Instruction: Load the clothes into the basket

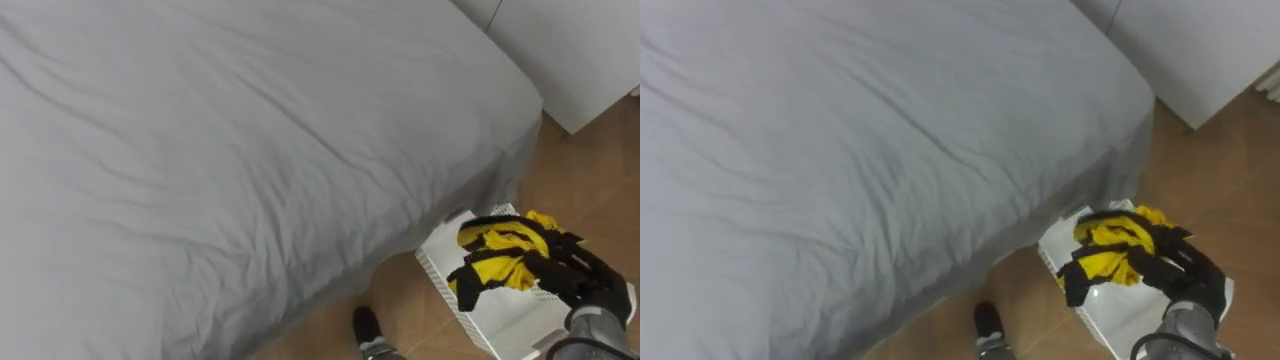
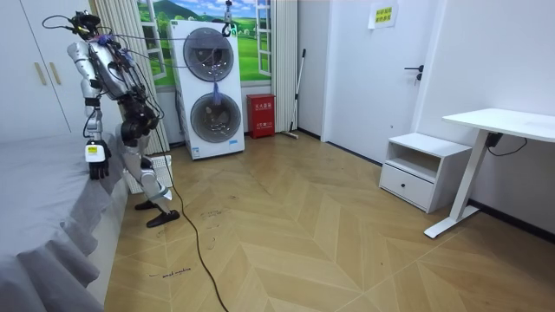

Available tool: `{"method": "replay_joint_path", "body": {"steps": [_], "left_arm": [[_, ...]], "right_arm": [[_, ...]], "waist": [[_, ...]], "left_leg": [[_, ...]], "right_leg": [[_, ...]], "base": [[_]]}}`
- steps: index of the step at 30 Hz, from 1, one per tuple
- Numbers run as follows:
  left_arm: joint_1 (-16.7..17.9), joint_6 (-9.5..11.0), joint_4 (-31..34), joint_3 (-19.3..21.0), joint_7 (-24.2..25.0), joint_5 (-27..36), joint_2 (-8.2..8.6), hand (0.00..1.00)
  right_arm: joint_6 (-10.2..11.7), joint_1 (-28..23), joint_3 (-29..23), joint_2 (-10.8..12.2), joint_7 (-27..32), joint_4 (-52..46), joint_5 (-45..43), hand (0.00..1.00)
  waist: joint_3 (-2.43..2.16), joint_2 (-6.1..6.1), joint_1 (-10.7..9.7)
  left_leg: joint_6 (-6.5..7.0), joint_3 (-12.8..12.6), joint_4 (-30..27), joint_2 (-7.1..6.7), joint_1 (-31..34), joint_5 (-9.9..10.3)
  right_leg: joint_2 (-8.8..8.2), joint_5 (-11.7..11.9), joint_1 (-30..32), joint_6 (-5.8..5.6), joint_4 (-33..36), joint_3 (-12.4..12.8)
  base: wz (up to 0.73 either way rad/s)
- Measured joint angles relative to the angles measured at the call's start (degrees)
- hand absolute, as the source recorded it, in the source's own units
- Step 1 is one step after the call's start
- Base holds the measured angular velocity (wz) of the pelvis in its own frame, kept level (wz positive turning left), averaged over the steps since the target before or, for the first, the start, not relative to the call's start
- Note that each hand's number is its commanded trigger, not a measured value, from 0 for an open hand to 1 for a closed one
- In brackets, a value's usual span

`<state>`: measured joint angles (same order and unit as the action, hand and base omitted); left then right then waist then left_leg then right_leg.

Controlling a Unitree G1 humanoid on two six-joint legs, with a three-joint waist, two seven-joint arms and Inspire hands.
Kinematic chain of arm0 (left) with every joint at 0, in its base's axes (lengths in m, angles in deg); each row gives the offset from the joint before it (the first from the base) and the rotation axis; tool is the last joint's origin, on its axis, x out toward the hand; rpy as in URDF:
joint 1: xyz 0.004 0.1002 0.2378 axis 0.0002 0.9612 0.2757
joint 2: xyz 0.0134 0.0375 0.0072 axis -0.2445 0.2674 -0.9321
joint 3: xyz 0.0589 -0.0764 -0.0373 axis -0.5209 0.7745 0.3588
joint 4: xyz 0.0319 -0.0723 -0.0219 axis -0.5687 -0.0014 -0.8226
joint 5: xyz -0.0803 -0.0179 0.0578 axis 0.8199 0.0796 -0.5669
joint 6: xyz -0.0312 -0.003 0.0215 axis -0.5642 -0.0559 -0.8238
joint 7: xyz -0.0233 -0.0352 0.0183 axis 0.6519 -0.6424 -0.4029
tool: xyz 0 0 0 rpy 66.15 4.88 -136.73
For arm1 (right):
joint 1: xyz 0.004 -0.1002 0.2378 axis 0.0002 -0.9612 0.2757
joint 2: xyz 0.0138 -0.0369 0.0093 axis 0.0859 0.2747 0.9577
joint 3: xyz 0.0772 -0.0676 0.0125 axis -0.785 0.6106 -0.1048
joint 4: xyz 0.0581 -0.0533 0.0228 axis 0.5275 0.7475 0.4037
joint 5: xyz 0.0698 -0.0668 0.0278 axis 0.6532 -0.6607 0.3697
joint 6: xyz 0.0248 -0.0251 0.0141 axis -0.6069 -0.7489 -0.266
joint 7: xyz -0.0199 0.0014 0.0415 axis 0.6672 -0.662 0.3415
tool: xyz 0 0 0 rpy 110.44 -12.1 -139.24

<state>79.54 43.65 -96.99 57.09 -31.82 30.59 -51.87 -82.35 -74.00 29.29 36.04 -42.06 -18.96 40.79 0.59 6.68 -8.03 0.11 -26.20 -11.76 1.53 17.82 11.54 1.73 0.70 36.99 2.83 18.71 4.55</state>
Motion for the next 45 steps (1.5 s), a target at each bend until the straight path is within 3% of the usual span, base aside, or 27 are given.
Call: {"method": "replay_joint_path", "body": {"steps": [6,12,16,23,30,33,37,38,39,41,45], "left_arm": [[0.0,1.0,0.4,-0.4,-0.5,0.0,-0.01,0.0],[-0.3,1.6,0.4,-2.6,-1.2,1.9,-0.32,0.0],[-0.7,1.6,0.4,-4.2,-1.2,2.3,-0.54,0.0],[-0.7,1.6,-0.8,-4.2,-1.0,2.4,-0.53,0.0],[0.3,1.7,-0.8,-4.9,-0.8,1.7,-0.42,0.0],[1.4,1.8,-0.5,-4.9,0.0,2.3,-0.43,0.0],[2.9,2.9,0.2,-4.7,0.5,1.6,-0.38,0.0],[3.7,3.4,0.7,-4.6,0.6,1.4,-0.35,0.0],[4.0,3.5,0.8,-4.6,0.8,1.0,-0.36,0.0],[6.8,4.4,3.3,-3.3,0.9,-1.4,-0.29,0.0],[7.5,4.8,3.2,-2.4,0.8,-5.7,1.14,0.0]], "right_arm": [[0.6,-0.2,0.0,0.0,1.4,0.1,0.2,0.0],[1.1,-0.1,0.1,0.0,2.5,0.2,2.6,0.0],[1.2,0.0,0.1,-0.8,2.9,0.1,3.7,0.0],[2.4,0.0,0.1,-2.1,3.9,-0.1,2.2,0.0],[3.1,-2.1,1.3,-2.1,3.5,-1.0,-0.4,0.0],[3.4,-4.8,2.6,-1.5,1.5,-0.5,-0.1,0.0],[3.4,-9.3,2.8,1.0,-1.3,-0.1,3.1,0.0],[3.4,-10.9,2.9,1.7,-2.7,0.6,4.4,0.0],[3.4,-11.8,3.0,2.1,-3.3,0.7,5.2,0.0],[2.8,-15.0,3.5,3.9,-5.7,0.7,6.7,0.0],[2.7,-15.5,5.5,5.4,-9.5,5.1,6.3,0.0]], "waist": [[-0.1,-0.88,0.0],[-0.11,-0.72,0.1],[0.04,0.14,0.5],[-0.24,2.55,1.2],[-0.19,2.6,1.1],[-0.15,2.54,0.9],[0.23,1.74,0.3],[0.55,1.12,0.2],[0.56,0.99,0.3],[0.15,-0.1,0.7],[0.16,-1.54,0.8]], "left_leg": [[0.37,0.9,-0.1,-0.49,0.1,-0.2],[0.41,1.4,-0.9,-0.39,0.8,-0.2],[0.4,1.6,-0.9,-0.28,1.0,-0.2],[0.49,1.5,0.5,-0.34,0.6,-0.1],[0.31,1.6,1.5,-0.19,-2.2,-0.1],[0.06,3.0,2.3,-0.02,-5.2,-0.2],[-0.26,6.3,2.7,0.22,-8.6,0.0],[-0.45,7.4,2.8,0.48,-10.0,0.1],[-0.52,8.0,2.9,0.59,-10.7,0.1],[-0.89,10.2,3.3,0.98,-13.1,0.4],[-0.96,13.4,3.3,1.25,-16.3,0.4]], "right_leg": [[-0.72,-0.2,-0.2,-0.68,0.0,-0.5],[-1.0,-0.2,-0.2,-0.85,-0.1,-1.1],[-1.42,-0.1,-0.2,-0.78,-0.1,-1.6],[-0.94,0.1,-0.1,-0.44,0.0,-2.1],[-0.71,-0.5,-2.5,-0.12,0.1,-2.3],[-0.86,-1.6,-5.7,-0.25,0.0,-3.9],[-1.7,-3.4,-10.2,-0.29,0.2,-6.8],[-1.82,-3.8,-12.2,-0.32,-0.2,-8.1],[-1.92,-4.0,-13.2,-0.06,-0.2,-8.7],[-2.07,-5.3,-16.5,-0.32,-0.7,-10.7],[-2.44,-5.9,-21.6,-0.35,-2.2,-13.5]], "base": [[0.06],[0.06],[0.07],[0.01],[0.01],[0.22],[0.38],[0.43],[0.54],[0.45],[0.44]]}}
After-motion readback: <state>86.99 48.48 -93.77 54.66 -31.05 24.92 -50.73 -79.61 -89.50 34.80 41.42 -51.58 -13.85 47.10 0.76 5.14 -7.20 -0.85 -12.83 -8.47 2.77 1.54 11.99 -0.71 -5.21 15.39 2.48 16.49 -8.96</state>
